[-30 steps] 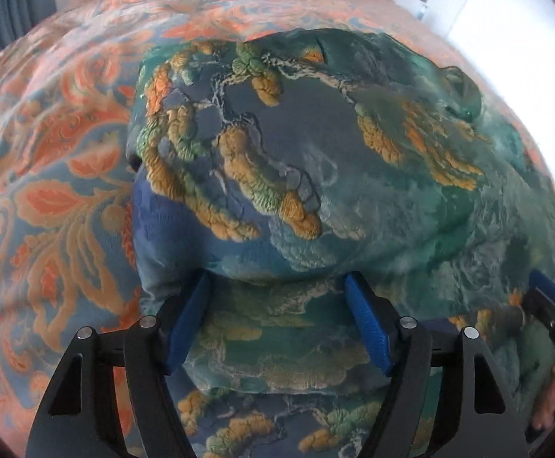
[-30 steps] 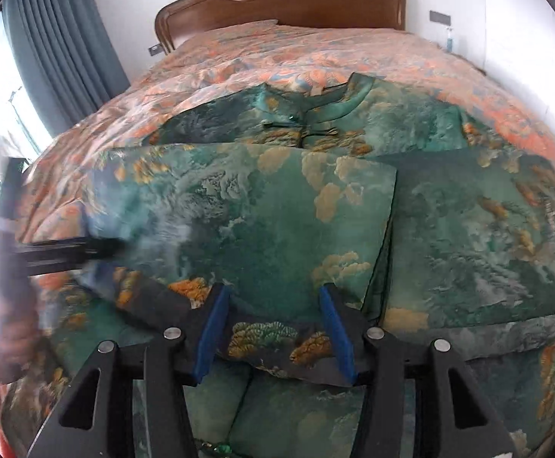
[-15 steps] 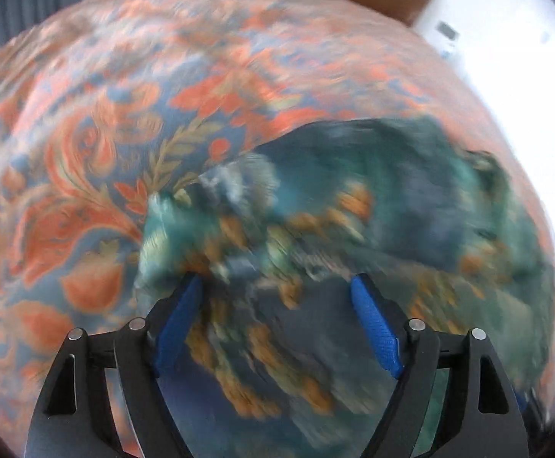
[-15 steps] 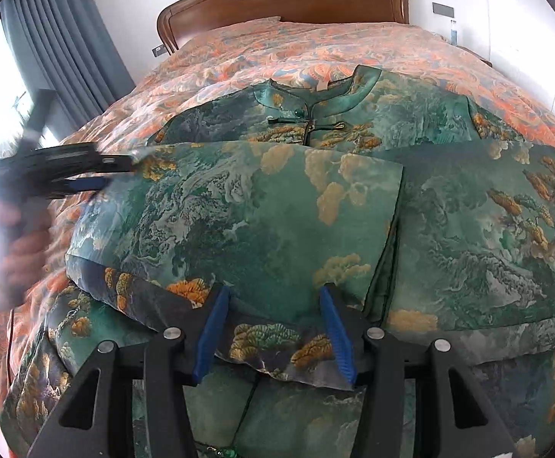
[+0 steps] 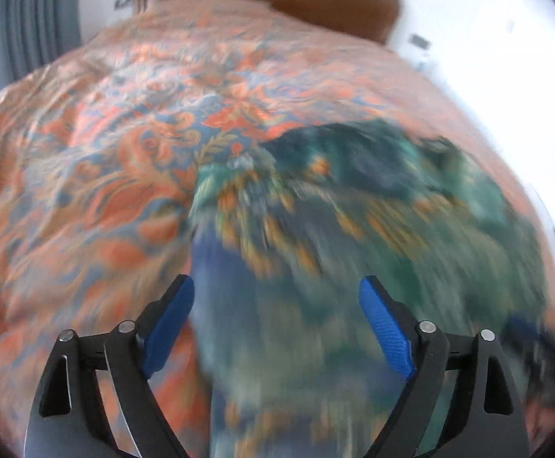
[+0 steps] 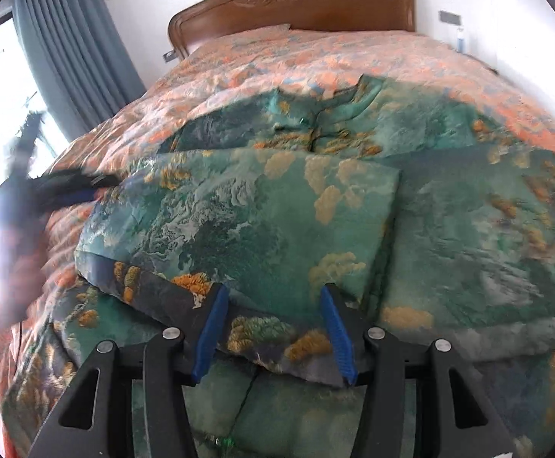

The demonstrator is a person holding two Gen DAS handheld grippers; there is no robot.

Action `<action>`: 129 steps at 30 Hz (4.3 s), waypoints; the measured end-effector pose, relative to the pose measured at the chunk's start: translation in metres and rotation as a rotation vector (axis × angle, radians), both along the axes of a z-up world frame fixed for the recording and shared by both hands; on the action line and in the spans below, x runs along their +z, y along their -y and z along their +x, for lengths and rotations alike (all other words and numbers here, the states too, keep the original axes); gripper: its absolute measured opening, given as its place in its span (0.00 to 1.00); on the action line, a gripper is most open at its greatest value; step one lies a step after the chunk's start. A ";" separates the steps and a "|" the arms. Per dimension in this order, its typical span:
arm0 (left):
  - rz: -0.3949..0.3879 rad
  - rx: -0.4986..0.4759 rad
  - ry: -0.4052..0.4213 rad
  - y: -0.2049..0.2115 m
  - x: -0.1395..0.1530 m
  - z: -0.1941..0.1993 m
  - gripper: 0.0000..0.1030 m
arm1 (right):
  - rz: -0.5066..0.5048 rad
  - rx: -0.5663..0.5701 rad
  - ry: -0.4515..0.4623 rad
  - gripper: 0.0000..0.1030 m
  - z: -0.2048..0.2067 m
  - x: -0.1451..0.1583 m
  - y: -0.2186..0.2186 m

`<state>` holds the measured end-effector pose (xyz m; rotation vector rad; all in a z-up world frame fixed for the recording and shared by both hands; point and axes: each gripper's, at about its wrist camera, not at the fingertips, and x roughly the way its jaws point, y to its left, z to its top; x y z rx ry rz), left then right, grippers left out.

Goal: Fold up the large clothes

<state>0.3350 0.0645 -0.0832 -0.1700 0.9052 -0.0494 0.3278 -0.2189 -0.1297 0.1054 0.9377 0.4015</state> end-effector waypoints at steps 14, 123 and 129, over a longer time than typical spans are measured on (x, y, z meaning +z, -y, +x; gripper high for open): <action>0.014 0.015 0.086 -0.020 0.001 -0.224 0.93 | -0.160 -0.155 0.155 0.66 -0.175 0.061 0.062; -0.232 -0.202 -0.300 -0.002 -0.036 -0.318 0.11 | 0.160 -0.050 -0.280 0.13 -0.293 0.046 0.212; -0.318 -0.231 -0.369 -0.017 -0.023 -0.371 0.11 | 0.318 -0.096 -0.399 0.13 -0.359 0.036 0.237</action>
